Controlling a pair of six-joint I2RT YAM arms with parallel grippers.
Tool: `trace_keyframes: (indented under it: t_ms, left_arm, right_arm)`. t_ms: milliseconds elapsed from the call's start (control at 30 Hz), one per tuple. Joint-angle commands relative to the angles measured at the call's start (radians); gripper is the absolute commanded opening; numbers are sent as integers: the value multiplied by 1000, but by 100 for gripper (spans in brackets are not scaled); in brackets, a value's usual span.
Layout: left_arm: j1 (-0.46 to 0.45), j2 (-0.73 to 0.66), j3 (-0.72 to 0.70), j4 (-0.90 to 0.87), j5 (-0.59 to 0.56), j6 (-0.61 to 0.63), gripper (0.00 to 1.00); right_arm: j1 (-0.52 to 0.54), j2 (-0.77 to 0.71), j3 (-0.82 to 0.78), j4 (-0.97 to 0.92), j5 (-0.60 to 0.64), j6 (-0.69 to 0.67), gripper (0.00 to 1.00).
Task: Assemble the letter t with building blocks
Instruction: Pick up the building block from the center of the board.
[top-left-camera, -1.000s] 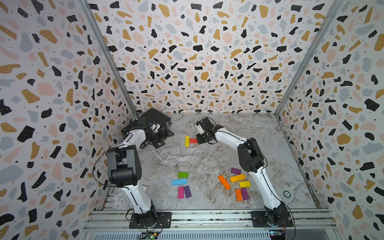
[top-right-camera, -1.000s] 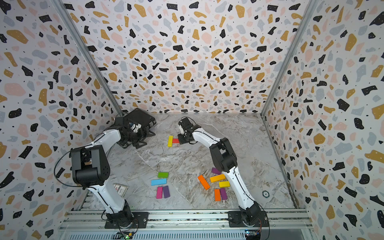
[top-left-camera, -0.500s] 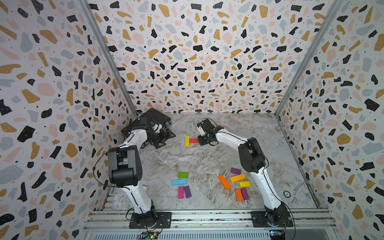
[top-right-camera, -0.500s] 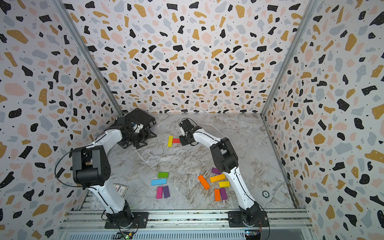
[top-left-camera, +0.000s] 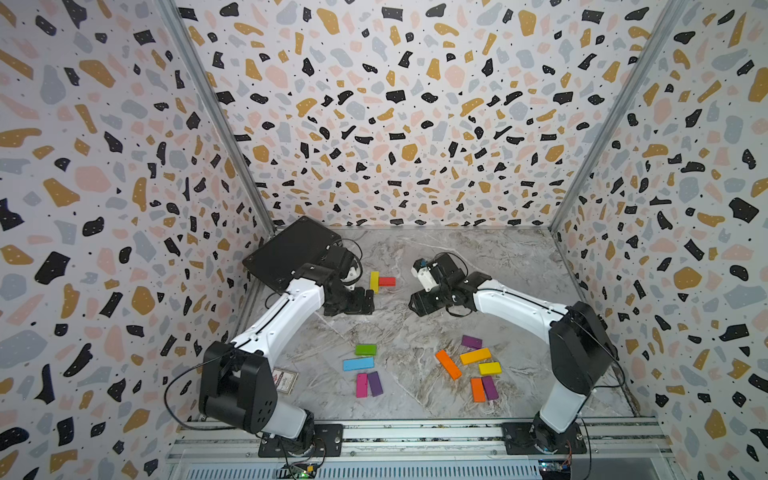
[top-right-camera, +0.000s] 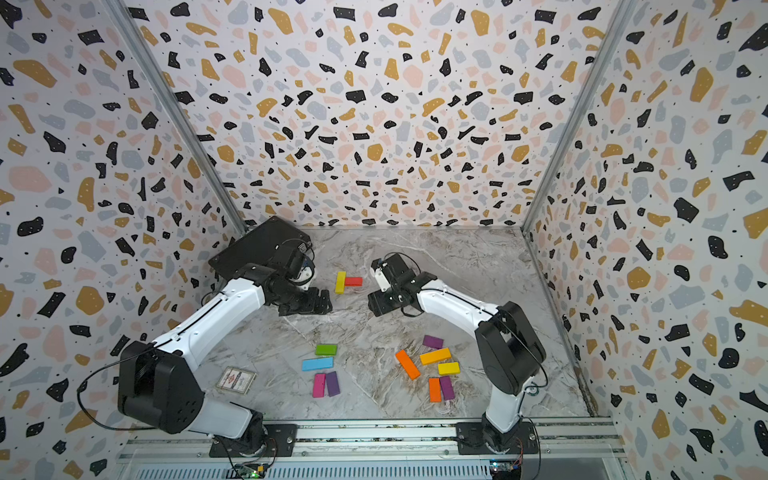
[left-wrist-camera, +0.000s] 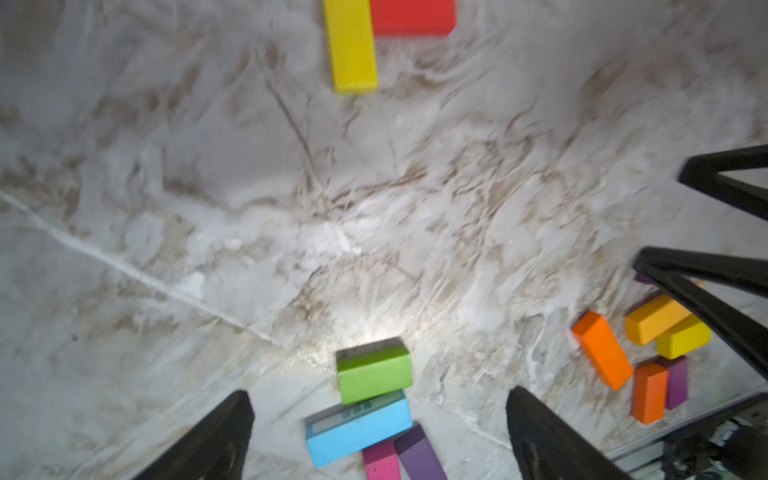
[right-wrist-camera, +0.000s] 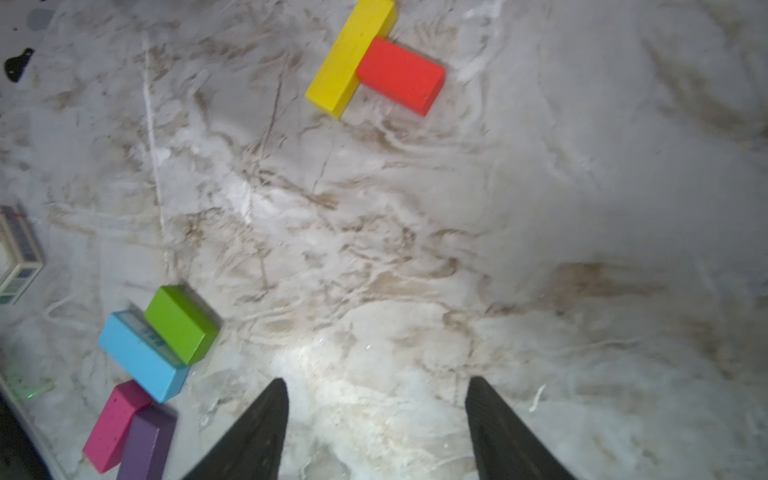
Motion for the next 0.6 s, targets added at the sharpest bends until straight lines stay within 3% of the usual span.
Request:
trace_keyframes:
  t_ms: [0, 100, 267, 567]
  left_arm:
    - [-59, -15, -66, -74, -61, -70, 93]
    - [-114, -55, -121, -66, -69, -137, 91]
    - [-204, -78, -219, -14, -109, -243, 90]
    - [-212, -40, -314, 185, -122, -360, 90]
  right_arm:
    - [45, -76, -85, 31, -35, 51, 79]
    - [71, -156, -178, 75, -42, 84, 85]
    - [103, -246, -290, 127, -23, 124, 86]
    - [123, -315, -357, 133, -17, 129, 86]
